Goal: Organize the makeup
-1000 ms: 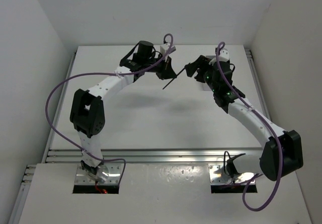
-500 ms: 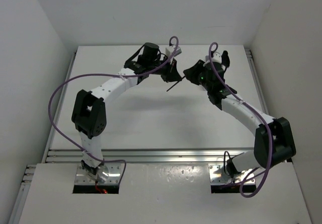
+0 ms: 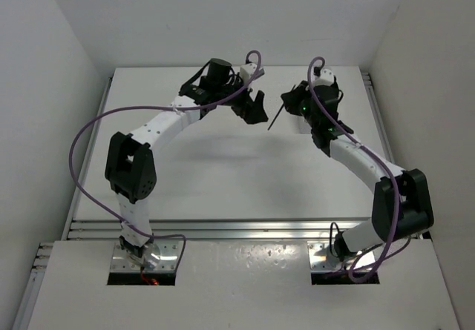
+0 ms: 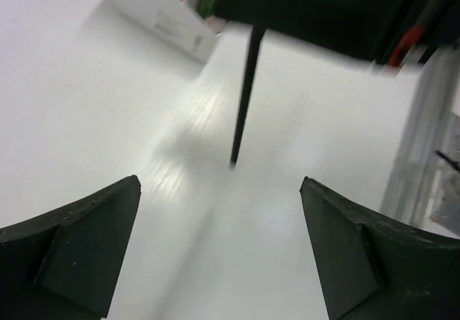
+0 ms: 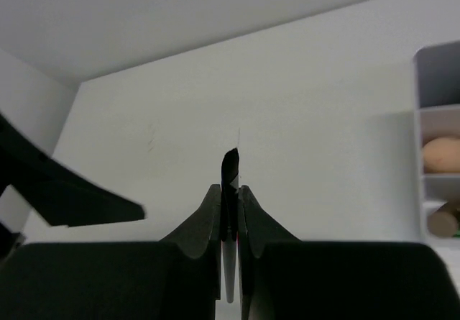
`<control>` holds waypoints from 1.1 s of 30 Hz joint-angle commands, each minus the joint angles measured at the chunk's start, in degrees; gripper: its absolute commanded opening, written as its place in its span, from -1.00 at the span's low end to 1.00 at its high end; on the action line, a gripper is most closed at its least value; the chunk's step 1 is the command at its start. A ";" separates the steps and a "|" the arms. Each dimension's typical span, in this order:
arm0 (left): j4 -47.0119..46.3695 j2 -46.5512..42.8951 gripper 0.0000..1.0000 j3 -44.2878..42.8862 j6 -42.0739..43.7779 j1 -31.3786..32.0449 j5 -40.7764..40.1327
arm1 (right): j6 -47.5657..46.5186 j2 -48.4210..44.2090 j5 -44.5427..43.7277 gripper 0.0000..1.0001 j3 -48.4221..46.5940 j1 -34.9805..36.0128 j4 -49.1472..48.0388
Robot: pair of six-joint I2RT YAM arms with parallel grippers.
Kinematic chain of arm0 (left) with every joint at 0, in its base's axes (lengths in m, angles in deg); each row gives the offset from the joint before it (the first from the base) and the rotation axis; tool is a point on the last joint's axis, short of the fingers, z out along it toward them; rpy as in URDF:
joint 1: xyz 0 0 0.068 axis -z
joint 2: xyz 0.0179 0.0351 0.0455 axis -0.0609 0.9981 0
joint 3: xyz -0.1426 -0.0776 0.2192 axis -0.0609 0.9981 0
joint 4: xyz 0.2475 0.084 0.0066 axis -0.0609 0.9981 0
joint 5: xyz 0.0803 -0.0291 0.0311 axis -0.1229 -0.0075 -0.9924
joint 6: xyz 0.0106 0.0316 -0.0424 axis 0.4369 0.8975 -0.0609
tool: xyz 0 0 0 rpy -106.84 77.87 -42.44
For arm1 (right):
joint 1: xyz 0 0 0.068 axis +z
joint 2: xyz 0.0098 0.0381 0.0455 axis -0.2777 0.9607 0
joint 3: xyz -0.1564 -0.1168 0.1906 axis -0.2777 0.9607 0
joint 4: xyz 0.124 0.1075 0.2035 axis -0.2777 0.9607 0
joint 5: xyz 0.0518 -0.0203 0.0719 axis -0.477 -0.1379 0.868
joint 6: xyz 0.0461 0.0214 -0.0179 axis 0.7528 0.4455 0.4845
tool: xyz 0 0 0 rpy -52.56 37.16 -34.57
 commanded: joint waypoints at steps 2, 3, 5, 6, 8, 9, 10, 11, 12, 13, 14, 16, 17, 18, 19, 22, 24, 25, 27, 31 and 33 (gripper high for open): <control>6.19 -1.09 1.00 -2.49 5.02 -4.77 -9.52 | -13.29 4.24 -1.87 -1.00 -7.66 -4.83 -8.10; 8.03 -1.71 1.00 -2.49 6.34 -5.30 -11.10 | -15.76 5.04 -2.74 -1.00 -8.38 -6.32 -11.67; 9.53 -4.16 1.00 -0.21 9.77 -6.09 -17.07 | -18.93 8.71 -3.80 -1.00 -10.57 -9.13 -14.94; 10.58 -5.14 1.00 1.10 10.82 -6.70 -19.09 | -19.82 9.78 -4.33 -1.00 -11.10 -9.49 -20.79; 11.38 -8.38 1.00 6.00 13.90 -7.32 -23.67 | -20.78 14.42 -4.25 -1.00 -14.16 -11.78 -26.26; 11.91 -9.44 1.00 7.69 14.86 -7.32 -24.46 | -21.23 15.58 -4.50 -1.00 -15.06 -12.30 -26.91; 11.91 -10.58 1.00 9.36 15.66 -7.85 -25.08 | -21.75 17.42 -4.86 -1.00 -16.81 -12.66 -27.26; 11.91 -11.64 1.00 12.25 16.27 -8.37 -26.39 | -22.11 18.49 -5.12 -1.00 -17.69 -13.53 -27.35; 11.91 -13.48 1.00 13.49 16.28 -8.38 -27.01 | -23.59 20.85 -5.56 -1.00 -19.96 -13.97 -27.09; 12.43 -14.19 1.00 14.64 16.28 -8.90 -27.63 | -24.04 21.65 -5.91 -1.00 -20.51 -14.15 -27.09; 12.44 -14.72 1.00 16.30 16.28 -9.43 -28.16 | -24.57 22.18 -6.35 -1.00 -21.30 -14.24 -27.00; 12.96 -15.33 1.00 16.85 16.28 -9.43 -28.87 | -27.11 24.82 -7.66 -1.00 -23.14 -14.24 -27.26; 12.97 -15.34 1.00 17.46 16.28 -9.96 -28.87 | -28.42 25.43 -7.67 -1.00 -23.41 -14.24 -27.70; 12.97 -15.34 1.00 17.46 16.28 -9.96 -28.87 | -29.05 26.57 -7.67 -1.00 -24.02 -15.72 -27.79; 12.97 -14.82 1.00 17.46 16.28 -10.57 -28.87 | -29.49 27.28 -8.19 -1.00 -23.94 -14.26 -28.05; 12.97 -13.67 1.00 15.45 15.75 -11.10 -28.25 | -28.01 28.07 -8.99 -1.00 -22.19 -14.24 -28.06; 12.97 -12.88 1.00 13.78 15.75 -11.72 -27.64 | -27.30 28.43 -9.34 -1.00 -20.52 -14.15 -28.23; 12.97 -11.49 1.00 13.25 15.75 -12.24 -27.64 | -26.51 28.78 -9.43 -1.00 -19.82 -14.24 -28.23; 12.97 -10.60 1.00 11.67 15.23 -12.25 -27.64 | -25.19 29.04 -9.95 -1.00 -17.62 -14.24 -28.93; 12.97 -9.98 1.00 10.96 14.70 -12.86 -27.64 | -24.22 27.90 -9.61 -0.57 -15.77 -14.24 -28.50; 12.97 -9.98 1.00 10.96 14.70 -12.86 -28.33 | -24.66 26.68 -9.08 -0.36 -15.24 -14.24 -28.15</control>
